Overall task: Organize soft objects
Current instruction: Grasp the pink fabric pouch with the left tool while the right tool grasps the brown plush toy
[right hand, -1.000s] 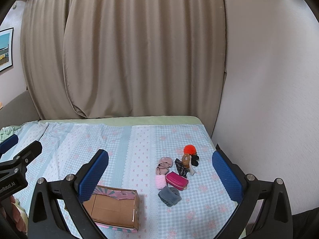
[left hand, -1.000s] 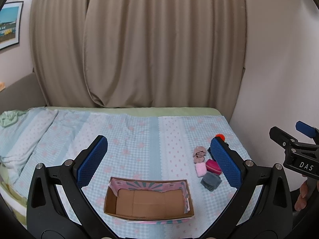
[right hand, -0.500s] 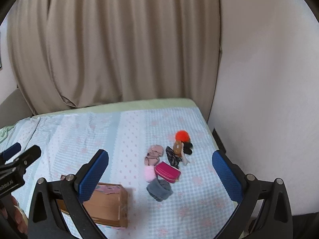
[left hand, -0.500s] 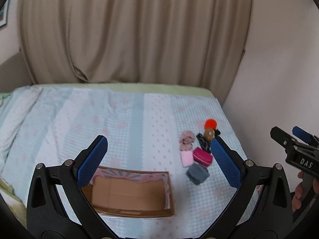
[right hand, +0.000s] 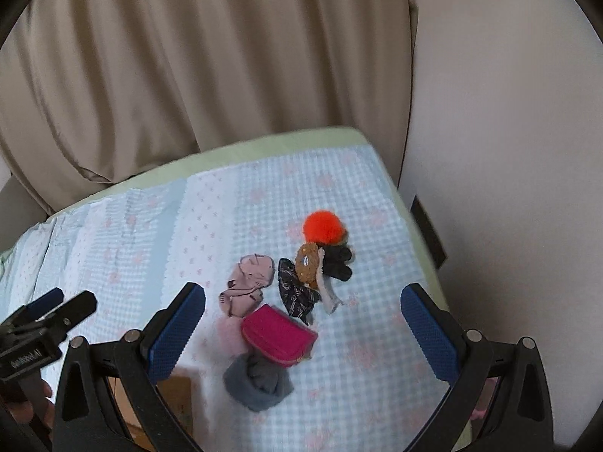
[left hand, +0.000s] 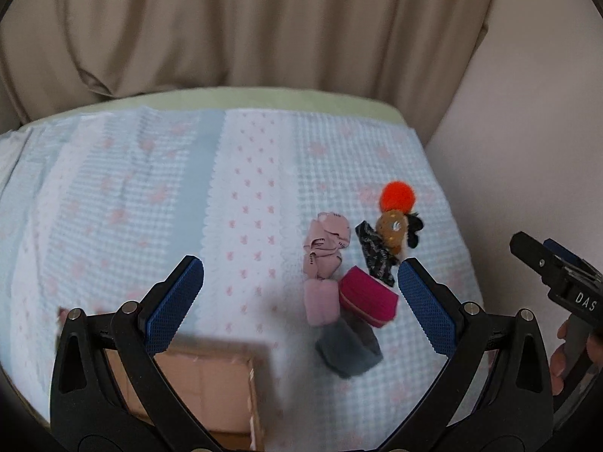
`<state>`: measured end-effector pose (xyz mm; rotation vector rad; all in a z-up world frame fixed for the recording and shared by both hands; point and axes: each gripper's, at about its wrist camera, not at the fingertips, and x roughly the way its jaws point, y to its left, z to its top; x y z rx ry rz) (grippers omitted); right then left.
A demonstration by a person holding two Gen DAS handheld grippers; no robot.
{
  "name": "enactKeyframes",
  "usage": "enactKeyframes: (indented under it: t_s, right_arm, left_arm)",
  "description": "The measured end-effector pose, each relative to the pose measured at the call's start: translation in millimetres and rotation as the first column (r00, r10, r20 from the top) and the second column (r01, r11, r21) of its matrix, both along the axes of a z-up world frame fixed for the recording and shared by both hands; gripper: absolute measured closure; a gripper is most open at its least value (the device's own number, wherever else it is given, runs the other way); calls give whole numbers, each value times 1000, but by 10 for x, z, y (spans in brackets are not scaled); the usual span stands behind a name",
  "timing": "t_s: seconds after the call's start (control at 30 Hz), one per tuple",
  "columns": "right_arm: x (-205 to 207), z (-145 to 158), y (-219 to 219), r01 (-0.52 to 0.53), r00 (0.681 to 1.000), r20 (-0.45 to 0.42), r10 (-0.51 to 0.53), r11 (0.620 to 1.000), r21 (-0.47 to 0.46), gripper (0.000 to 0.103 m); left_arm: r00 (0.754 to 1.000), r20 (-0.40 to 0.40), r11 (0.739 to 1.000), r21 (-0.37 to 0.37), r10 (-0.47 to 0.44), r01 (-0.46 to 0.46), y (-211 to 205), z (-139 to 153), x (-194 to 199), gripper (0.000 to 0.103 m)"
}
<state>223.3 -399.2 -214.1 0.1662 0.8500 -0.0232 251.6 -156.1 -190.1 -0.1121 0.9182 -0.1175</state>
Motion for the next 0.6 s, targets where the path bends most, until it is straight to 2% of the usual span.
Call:
enactKeyframes:
  t_s: [0.27, 0.33, 0.47, 0.5, 0.6]
  right_arm:
    - [737, -842, -213, 32, 992, -127, -19, 994, 105, 0]
    - [918, -1078, -231, 38, 987, -161, -17, 991, 125, 6]
    - [1184, -1462, -267, 50, 977, -212, -14, 985, 168, 9]
    - [1249, -1558, -277, 55, 974, -225, -14, 983, 177, 15]
    - [1396, -1834, -294, 69, 964, -265, -9, 974, 218, 22]
  left_arm:
    - [989, -133, 997, 18, -65, 68, -417, -909, 913, 1]
    - [982, -170, 997, -3, -79, 80, -485, -1133, 1101, 1]
    - [968, -228, 994, -12, -106, 106, -639, -1593, 1424, 4]
    - [963, -242, 993, -11, -117, 118, -687, -1708, 1490, 4]
    - [947, -291, 990, -6, -139, 143, -805, -2022, 1637, 7]
